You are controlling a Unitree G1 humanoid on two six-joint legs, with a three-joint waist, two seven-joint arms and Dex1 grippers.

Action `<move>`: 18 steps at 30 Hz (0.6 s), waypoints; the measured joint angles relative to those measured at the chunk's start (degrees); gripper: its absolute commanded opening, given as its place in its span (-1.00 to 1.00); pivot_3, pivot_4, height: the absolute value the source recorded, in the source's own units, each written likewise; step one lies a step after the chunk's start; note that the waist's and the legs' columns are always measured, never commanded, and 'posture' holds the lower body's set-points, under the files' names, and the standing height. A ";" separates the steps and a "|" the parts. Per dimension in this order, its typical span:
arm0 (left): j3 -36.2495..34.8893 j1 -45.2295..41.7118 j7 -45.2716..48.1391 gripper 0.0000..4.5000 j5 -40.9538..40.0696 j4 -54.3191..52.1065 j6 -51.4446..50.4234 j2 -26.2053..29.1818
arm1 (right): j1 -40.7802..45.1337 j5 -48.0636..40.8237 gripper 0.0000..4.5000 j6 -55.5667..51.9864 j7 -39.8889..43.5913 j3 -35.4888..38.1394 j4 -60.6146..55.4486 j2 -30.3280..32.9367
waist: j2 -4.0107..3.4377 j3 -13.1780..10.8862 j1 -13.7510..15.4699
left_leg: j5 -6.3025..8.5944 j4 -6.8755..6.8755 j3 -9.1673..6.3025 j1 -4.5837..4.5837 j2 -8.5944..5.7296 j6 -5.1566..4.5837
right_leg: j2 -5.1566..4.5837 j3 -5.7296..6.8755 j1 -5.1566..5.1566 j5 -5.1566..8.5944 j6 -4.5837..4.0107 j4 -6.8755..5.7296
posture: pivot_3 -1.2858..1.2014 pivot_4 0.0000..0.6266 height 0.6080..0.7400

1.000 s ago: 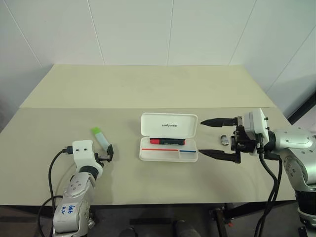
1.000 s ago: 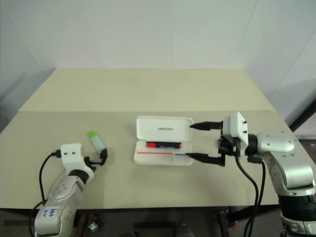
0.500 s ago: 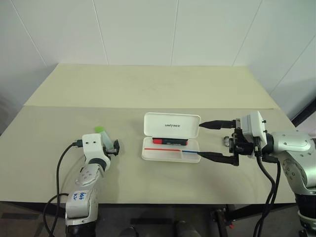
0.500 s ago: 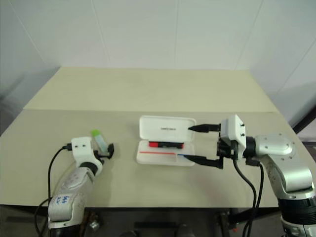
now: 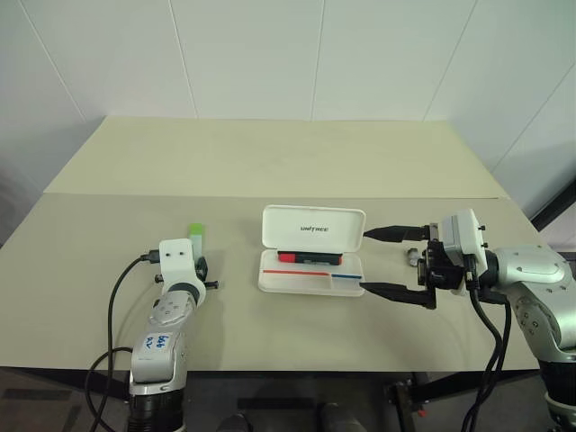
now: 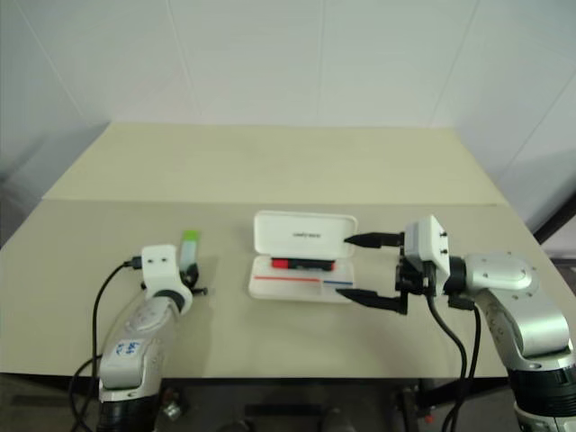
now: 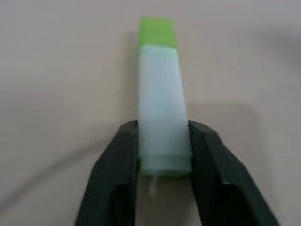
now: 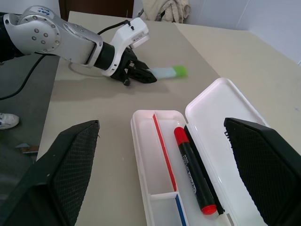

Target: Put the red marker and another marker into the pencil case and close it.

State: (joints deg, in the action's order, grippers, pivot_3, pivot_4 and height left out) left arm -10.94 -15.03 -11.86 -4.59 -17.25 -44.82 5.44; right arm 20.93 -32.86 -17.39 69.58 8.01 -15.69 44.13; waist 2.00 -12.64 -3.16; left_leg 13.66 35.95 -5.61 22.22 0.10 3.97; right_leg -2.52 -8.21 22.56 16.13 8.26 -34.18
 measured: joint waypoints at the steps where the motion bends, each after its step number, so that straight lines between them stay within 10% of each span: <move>1: 0.06 -0.06 -0.06 -0.51 0.16 -0.01 -0.13 0.00 | 0.00 0.00 1.00 0.04 0.00 0.00 0.00 0.00 | 0.00 0.00 -0.01 | 0.00 0.00 0.00 0.00 0.00 0.00 | 0.00 0.00 0.00 0.00 -0.01 0.00 | 0.03 -0.52 1.00; 18: -2.24 0.96 15.27 -0.51 -7.24 -0.61 8.88 4.68 | 0.02 1.01 1.00 5.03 0.23 -0.17 2.72 -0.08 | 0.00 0.00 0.09 | 0.00 -0.12 0.00 0.07 0.01 0.00 | -0.02 0.01 0.02 0.01 -0.02 0.15 | 0.03 -0.52 1.00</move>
State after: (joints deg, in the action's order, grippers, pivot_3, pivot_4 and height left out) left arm -13.19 -14.08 3.41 -11.83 -17.87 -35.94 10.12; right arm 20.95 -31.86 -12.36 69.81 7.84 -12.98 44.05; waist 2.00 -12.64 -3.06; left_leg 13.66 35.83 -5.61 22.29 0.10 3.97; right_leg -2.54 -8.20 22.58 16.14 8.24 -34.03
